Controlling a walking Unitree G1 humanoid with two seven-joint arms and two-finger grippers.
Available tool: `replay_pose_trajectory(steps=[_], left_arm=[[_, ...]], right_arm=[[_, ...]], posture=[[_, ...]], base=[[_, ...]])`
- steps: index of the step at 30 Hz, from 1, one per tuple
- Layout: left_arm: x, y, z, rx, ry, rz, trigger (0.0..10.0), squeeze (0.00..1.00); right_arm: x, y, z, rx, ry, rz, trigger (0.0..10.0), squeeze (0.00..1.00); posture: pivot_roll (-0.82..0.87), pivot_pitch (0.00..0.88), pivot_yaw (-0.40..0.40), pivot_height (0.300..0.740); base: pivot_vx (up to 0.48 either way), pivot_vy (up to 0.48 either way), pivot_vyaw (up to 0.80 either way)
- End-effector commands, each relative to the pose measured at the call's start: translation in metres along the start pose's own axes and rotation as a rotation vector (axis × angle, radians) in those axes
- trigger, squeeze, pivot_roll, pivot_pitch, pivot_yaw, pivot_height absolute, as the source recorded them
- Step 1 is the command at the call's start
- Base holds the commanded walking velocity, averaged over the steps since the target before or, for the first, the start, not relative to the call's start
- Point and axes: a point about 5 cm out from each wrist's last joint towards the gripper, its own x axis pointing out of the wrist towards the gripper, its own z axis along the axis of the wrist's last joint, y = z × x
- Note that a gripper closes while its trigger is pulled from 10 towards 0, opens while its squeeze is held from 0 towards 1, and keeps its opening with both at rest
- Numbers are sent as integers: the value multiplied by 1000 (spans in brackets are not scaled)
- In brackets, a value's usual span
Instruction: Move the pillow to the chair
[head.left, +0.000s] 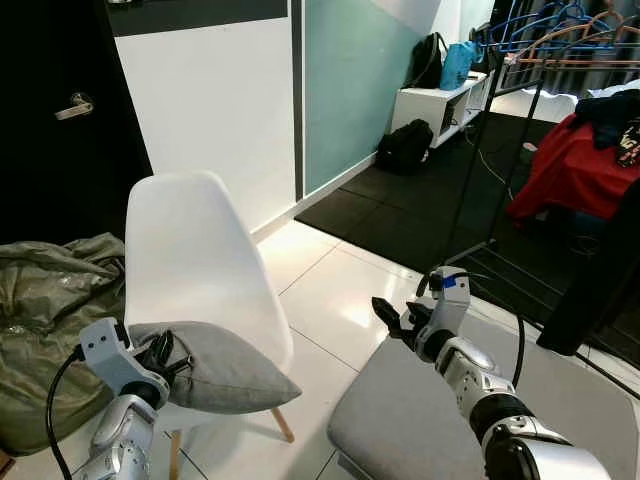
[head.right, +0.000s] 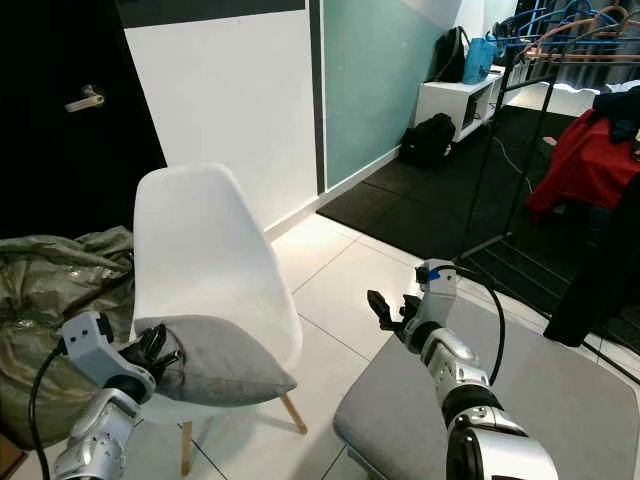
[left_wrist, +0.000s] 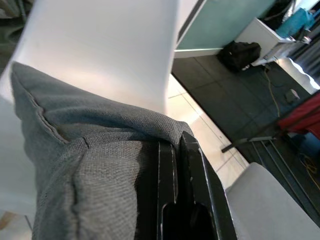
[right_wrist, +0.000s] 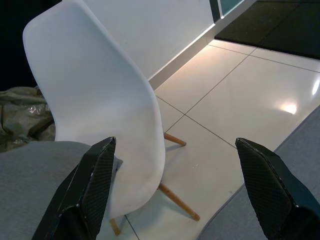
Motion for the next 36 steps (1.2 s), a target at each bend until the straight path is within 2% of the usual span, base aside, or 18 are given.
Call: replay_pose_trajectory(steps=[1,5,9,14,19,30,36], left_arm=[[3,-7,8,22,-57,-44,10000,0],[4,-12,7,34,-59,-66,10000,0],[6,-15,8,35,-63,-70,10000,0],[8,-18,10,28,-74,-79,10000,0],[7,-19,9,30,-70,-86,10000,0],[6,-21,7,39,-64,-98,10000,0],[6,-22,4,46,-51,-102,10000,0]], right_arm=[[0,-1,1,13,-4,1,10000,0],[1,6,-3,-42,20,45,10000,0],[2,9,-2,-58,10,65,10000,0],[3,10,4,-76,-17,74,10000,0],[3,7,8,-67,-33,53,10000,0],[2,3,7,-53,-32,27,10000,0],[0,-1,2,-59,5,-1,10000,0]], posture=[[-116,19,-16,735],[-121,27,-20,735],[-126,37,-19,735],[-135,36,-16,735],[-136,38,-14,735],[-133,52,-6,735],[-135,57,-1,735]], base=[[251,0,0],[291,0,0],[324,0,0],[346,0,710],[370,0,710],[378,0,0],[382,0,0]])
